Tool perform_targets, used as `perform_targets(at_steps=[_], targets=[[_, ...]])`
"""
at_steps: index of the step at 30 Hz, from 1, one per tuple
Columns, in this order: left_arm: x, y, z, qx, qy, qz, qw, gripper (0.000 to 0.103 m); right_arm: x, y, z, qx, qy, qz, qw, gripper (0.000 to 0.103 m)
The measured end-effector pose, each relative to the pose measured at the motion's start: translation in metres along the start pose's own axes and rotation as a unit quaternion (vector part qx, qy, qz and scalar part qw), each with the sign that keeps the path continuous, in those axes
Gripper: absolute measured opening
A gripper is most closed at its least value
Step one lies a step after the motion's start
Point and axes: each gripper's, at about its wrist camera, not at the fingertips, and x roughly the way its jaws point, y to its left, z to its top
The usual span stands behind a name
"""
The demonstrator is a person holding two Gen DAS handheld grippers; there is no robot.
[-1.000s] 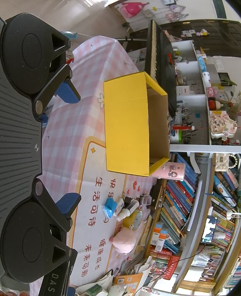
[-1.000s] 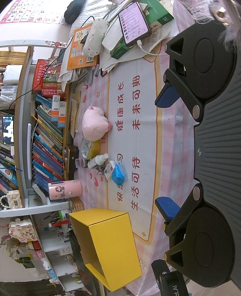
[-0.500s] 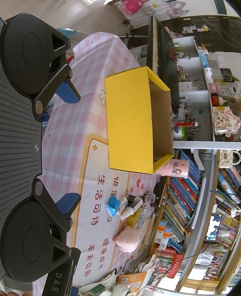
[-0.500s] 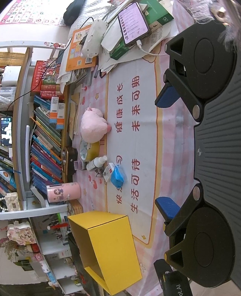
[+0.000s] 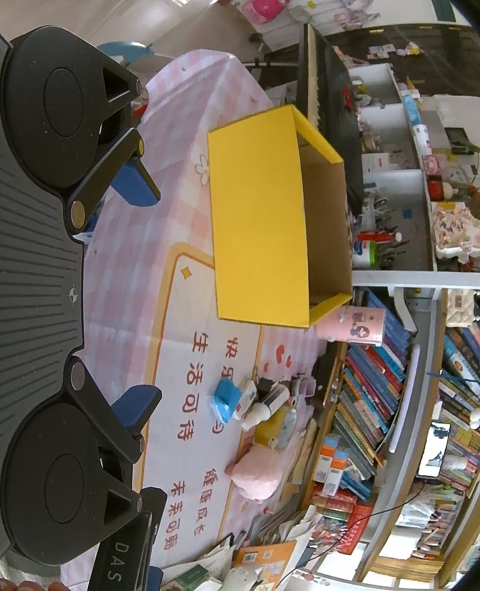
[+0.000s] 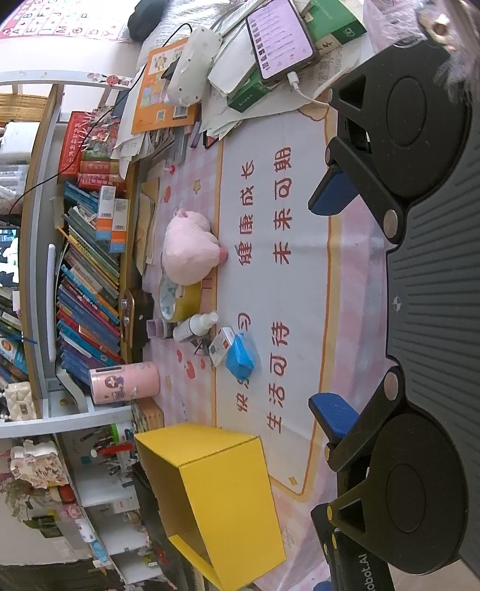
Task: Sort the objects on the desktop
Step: 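Move left tool toward blue sponge while right tool approaches pink pig plush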
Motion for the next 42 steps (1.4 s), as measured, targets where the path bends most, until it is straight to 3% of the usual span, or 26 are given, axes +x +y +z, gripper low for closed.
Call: perform_targets(at_steps=[31, 42], targets=[[0.067, -0.078, 0.044, -0.010, 0.023, -0.014, 0.9996, 0.103, 0.082, -0.070, 0.071, 0.001, 0.010, 0.040, 0.999, 0.103], [0.107, -0.102, 0.052, 0.007, 0.056, -0.010, 0.9984, 0.103, 0.123, -0.093, 0.098, 0.010, 0.013, 0.032, 0.999, 0.103]])
